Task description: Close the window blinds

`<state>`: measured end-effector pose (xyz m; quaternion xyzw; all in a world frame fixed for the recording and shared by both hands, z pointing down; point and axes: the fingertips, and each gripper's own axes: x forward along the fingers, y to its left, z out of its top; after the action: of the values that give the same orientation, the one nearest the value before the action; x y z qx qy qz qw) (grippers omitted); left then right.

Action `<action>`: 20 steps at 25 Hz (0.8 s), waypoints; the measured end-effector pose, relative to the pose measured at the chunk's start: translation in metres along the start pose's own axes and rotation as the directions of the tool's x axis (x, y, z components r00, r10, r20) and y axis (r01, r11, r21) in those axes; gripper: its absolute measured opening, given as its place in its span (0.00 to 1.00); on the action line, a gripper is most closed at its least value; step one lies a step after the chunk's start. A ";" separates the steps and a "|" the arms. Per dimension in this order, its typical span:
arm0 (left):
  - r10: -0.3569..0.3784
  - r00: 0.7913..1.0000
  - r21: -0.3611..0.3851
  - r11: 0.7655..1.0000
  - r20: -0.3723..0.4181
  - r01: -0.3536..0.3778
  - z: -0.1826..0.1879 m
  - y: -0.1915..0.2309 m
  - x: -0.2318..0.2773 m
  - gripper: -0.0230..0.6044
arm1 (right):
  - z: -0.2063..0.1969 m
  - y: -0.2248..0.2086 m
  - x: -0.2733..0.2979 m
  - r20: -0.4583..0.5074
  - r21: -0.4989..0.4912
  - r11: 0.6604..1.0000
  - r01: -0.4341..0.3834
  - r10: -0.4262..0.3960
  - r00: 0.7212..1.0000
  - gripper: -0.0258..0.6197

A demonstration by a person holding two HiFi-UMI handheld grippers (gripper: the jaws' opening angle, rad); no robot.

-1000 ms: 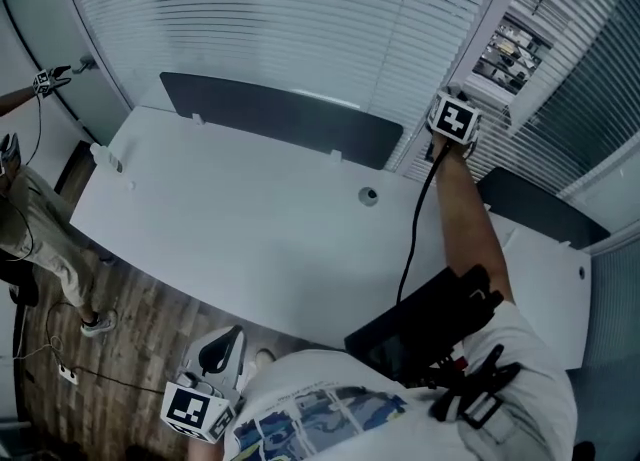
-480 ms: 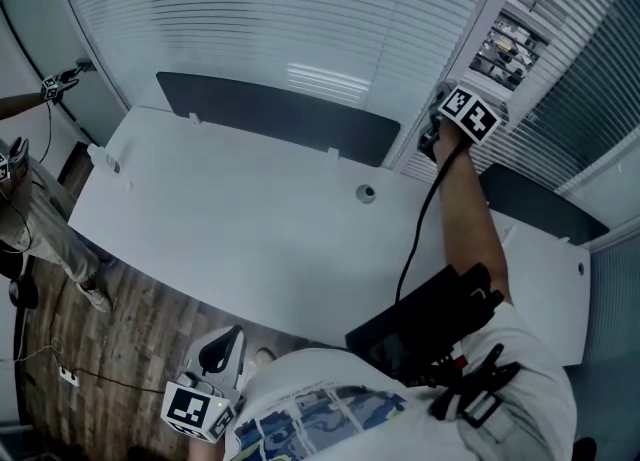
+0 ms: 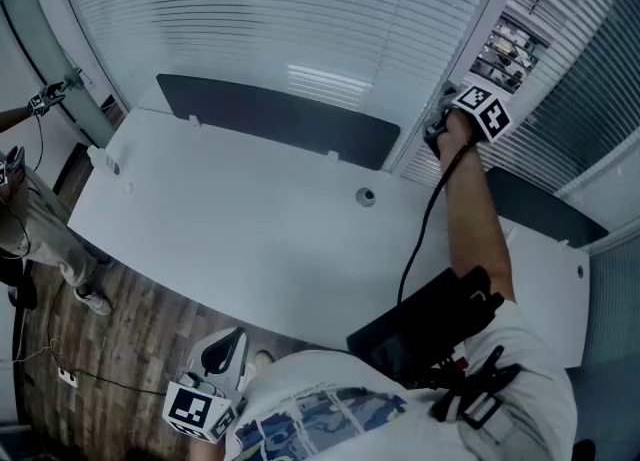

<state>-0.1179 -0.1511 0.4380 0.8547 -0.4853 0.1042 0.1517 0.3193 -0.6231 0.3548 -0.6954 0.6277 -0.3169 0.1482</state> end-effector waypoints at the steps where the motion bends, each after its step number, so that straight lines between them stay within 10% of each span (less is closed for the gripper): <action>1: 0.004 1.000 -0.003 1.000 -0.001 -0.004 0.001 0.001 0.000 0.04 | 0.000 0.001 0.000 0.005 -0.056 0.998 0.023 -0.023 1.000 0.23; 6: 0.015 1.000 -0.014 1.000 -0.006 -0.015 0.003 0.004 0.000 0.04 | -0.001 0.005 -0.002 0.043 -0.295 0.948 0.118 -0.110 0.993 0.23; 13: 0.006 1.000 -0.016 1.000 -0.005 -0.006 0.001 0.006 -0.001 0.04 | -0.020 0.005 -0.009 0.084 -0.596 0.760 0.259 -0.261 0.962 0.23; 18: 0.007 1.000 -0.017 1.000 -0.007 -0.008 0.000 0.009 0.000 0.04 | -0.003 0.023 -0.006 0.270 -0.823 0.457 0.339 -0.211 0.939 0.23; 20: 0.005 1.000 -0.018 1.000 -0.009 -0.005 0.002 0.010 0.001 0.04 | -0.002 0.025 -0.006 0.264 -0.802 0.501 0.326 -0.193 0.945 0.23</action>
<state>-0.1257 -0.1576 0.4384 0.8517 -0.4875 0.1042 0.1614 0.2991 -0.6210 0.3395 -0.7877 0.5780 0.0518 -0.2070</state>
